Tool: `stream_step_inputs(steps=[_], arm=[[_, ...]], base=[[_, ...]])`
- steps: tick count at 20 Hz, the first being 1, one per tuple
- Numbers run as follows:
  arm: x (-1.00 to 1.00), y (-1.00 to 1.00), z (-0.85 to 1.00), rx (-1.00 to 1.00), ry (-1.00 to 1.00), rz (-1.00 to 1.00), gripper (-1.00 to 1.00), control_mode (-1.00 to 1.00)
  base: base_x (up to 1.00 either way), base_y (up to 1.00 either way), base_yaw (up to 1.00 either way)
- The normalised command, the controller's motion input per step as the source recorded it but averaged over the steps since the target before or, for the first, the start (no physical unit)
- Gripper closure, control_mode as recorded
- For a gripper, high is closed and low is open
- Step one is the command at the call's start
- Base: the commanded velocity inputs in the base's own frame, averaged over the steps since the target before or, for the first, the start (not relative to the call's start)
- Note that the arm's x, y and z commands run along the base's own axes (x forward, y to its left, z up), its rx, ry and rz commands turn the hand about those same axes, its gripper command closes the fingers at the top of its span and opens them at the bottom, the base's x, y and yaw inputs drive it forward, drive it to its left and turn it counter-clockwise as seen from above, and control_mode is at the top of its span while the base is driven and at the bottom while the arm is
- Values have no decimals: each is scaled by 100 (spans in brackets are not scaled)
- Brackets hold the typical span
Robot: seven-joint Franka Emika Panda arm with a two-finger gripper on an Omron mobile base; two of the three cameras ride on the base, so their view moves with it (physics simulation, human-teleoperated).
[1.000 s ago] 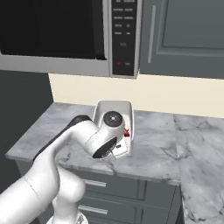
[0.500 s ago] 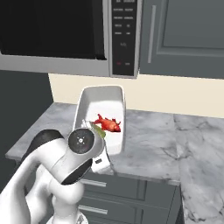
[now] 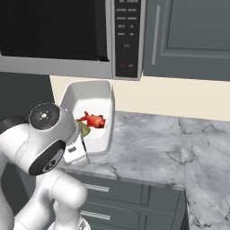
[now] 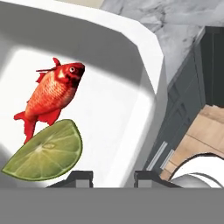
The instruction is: Place the tupperware on the top shelf of the fridge. Make space for the tupperware among the existing items by rearranging them on the shelves if needed. Close the fridge door when finished.
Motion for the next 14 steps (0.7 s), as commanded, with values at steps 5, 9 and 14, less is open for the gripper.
stream_step_inputs(steps=[5, 9, 14], arm=[[-7, 5, 9, 0, 0, 3, 100, -100], [3, 0, 0, 0, 0, 0, 100, 100], [0, 0, 0, 0, 0, 0, 100, 100]], base=[[0, 0, 0], [-4, 1, 0], [-57, 15, 31]])
